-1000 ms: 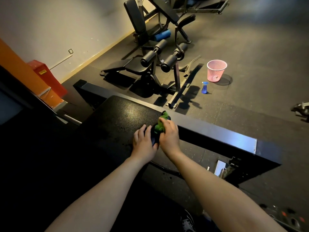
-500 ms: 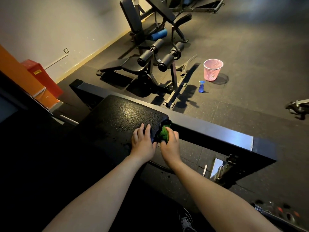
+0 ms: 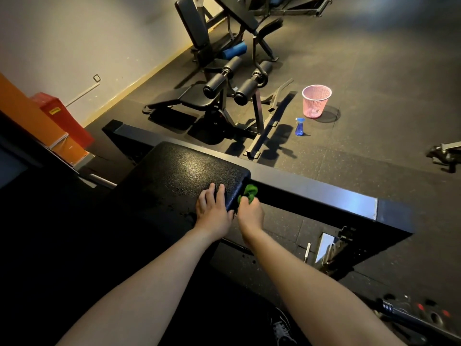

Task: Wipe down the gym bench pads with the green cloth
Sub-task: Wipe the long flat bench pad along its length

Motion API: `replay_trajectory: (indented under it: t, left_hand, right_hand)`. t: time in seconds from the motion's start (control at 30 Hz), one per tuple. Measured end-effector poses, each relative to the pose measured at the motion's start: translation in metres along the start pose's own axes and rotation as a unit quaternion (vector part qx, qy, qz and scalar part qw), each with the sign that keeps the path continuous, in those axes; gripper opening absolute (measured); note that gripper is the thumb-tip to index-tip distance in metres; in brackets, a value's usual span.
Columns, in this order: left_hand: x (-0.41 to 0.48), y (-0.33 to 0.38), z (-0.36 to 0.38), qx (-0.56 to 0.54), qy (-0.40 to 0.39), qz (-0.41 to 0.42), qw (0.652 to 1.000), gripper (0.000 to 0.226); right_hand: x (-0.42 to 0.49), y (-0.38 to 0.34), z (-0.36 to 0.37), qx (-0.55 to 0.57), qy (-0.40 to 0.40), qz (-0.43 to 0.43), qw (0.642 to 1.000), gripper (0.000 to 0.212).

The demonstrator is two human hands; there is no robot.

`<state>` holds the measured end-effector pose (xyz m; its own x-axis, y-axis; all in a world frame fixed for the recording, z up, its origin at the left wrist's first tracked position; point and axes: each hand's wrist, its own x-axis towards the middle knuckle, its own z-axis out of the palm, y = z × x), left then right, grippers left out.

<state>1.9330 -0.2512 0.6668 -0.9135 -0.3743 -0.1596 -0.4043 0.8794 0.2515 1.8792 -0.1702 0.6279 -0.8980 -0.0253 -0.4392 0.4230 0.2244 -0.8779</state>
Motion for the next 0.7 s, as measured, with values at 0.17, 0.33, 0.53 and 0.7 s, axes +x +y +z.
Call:
replay_trajectory:
  t: [0.17,0.33,0.53,0.7]
  left_hand:
    - [0.001,-0.002,0.001,-0.002,0.001,0.005,1.0,0.077]
    - [0.001,-0.001,0.0,-0.003,-0.004,0.002,1.0,0.077]
    - [0.002,-0.001,0.002,0.007,0.006,0.001,1.0,0.077]
    - [0.0,-0.001,-0.001,-0.003,0.001,0.007,1.0,0.078]
  right_hand:
    - [0.019,0.004,-0.017,0.03,-0.048,0.013,0.998,0.032]
    - [0.047,-0.051,-0.022,0.049,0.01,-0.012,0.999,0.03]
    - [0.025,-0.027,-0.004,0.022,0.015,0.021,0.999,0.037]
    - [0.0,0.008,-0.004,0.022,-0.037,0.042,0.998,0.04]
